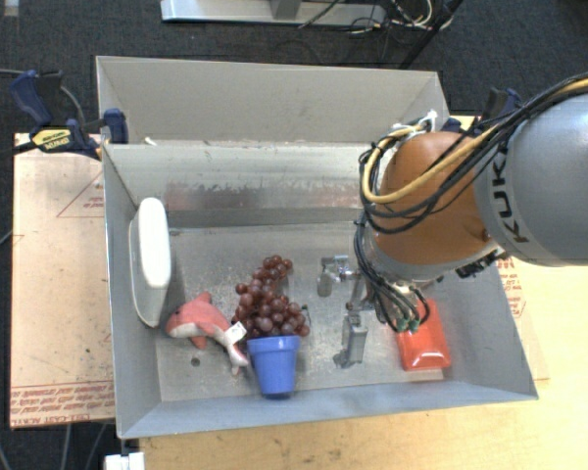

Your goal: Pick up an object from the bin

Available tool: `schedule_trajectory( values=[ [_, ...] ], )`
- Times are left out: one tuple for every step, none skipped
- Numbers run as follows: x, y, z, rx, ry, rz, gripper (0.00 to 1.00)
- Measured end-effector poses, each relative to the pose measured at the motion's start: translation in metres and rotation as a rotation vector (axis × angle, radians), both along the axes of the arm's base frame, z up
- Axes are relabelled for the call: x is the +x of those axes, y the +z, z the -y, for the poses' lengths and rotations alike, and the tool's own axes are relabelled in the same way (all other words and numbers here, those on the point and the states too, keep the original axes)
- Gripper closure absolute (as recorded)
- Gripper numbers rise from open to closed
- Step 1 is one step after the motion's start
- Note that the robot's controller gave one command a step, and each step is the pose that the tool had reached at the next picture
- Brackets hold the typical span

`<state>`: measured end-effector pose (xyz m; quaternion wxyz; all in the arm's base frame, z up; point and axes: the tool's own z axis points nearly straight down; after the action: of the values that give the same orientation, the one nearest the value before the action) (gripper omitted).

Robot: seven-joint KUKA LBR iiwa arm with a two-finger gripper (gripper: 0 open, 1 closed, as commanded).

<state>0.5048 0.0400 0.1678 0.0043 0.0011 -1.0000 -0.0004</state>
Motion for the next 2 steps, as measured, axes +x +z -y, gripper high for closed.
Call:
schedule_trajectory(
  values=[
    [0.002,0.004,0.000,0.000,-0.001,0.008,0.00],
    [0.018,-0.025,-0.028,-0.001,-0.088,0.011,0.00]
  ],
)
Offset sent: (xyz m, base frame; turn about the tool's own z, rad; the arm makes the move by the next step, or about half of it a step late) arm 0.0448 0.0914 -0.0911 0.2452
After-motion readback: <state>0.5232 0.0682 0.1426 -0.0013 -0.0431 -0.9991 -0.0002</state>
